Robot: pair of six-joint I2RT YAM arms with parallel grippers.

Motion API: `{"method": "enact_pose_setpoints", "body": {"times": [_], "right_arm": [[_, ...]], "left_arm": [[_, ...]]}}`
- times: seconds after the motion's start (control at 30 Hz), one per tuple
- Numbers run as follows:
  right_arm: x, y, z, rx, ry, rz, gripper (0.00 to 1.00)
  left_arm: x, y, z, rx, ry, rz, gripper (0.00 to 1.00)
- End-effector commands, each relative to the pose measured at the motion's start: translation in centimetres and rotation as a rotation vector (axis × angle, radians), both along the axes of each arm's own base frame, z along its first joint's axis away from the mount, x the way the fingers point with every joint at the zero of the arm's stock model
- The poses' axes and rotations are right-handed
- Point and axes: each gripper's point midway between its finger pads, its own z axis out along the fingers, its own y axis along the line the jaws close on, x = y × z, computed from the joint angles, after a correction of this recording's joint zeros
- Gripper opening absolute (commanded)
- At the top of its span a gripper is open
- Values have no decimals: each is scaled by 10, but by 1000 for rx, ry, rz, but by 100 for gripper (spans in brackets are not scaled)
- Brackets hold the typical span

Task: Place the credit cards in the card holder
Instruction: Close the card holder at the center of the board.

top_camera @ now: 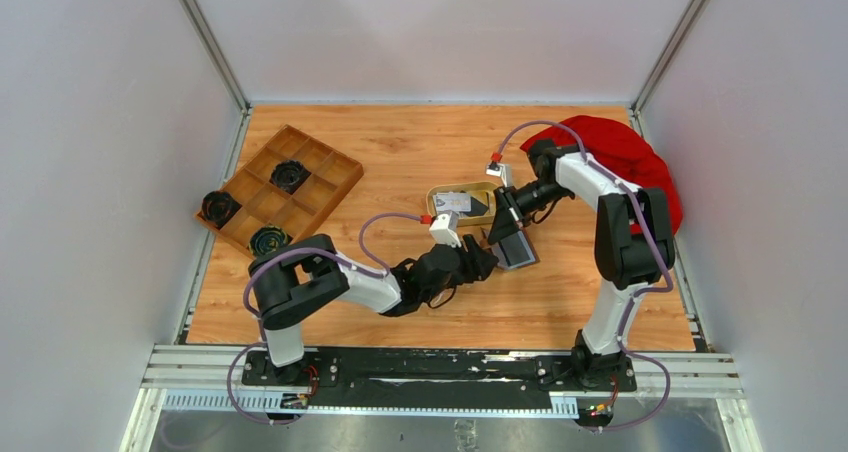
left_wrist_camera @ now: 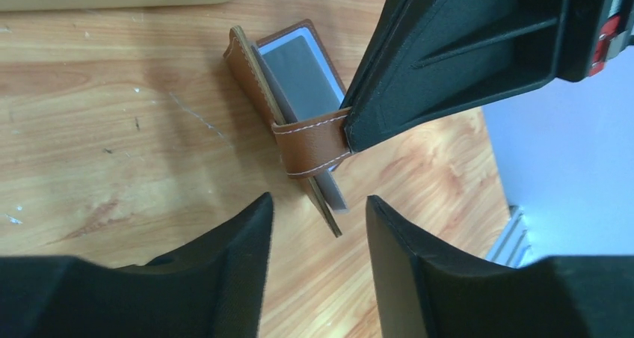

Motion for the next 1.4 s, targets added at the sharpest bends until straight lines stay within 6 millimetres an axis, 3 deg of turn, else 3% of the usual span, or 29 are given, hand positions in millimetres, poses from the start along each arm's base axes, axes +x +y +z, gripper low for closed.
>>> {"method": "enact_pose_setpoints", "body": {"times": [0.0,0.1,0.27,0.7,0.93,1.2,1.37], "right_arm": [[-10,11,7,33,24,11,0],[-12,18,11,58,33,16,0],[-14,25,16,103,52,16,0],[-20,32,14,144,89,11,0],[-21,17,-9,37,92,-1,0],[-22,-25,-21,-65,106,-54,0],[-31,-47,-46,-206,107,-22,0]], "left_arm": [[6,2,-13,91,-11,36,49],[5,3,-16,116,-7,29,40],[5,14,-21,189,-17,33,12],[4,82,5,589,-134,21,9],[0,87,-11,879,-92,-122,15],[-6,53,-7,791,-93,-220,41],[-14,43,12,700,-129,-277,54]]}}
